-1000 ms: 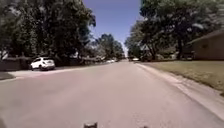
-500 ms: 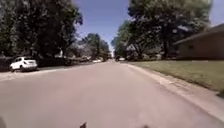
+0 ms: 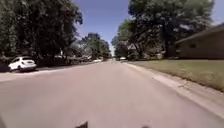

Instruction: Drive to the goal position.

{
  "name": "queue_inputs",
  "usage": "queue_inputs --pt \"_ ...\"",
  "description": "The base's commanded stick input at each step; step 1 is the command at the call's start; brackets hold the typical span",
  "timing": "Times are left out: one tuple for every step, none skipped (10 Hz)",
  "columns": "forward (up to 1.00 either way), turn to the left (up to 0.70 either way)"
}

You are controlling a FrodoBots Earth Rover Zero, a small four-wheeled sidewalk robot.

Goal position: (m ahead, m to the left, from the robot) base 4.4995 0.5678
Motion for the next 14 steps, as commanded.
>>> queue_inputs --pt "0.70 0.00" --pt "0.70 0.00" --pt "0.70 0.00" --pt "0.70 0.00" --pt "0.70 0.00" --pt "0.70 0.00" --pt "0.70 0.00" --pt "0.70 0.00" --pt "0.70 0.00" --pt "0.70 0.00" --pt "0.70 0.00" --pt "0.70 0.00" --pt "0.70 0.00" --pt "0.70 0.00"
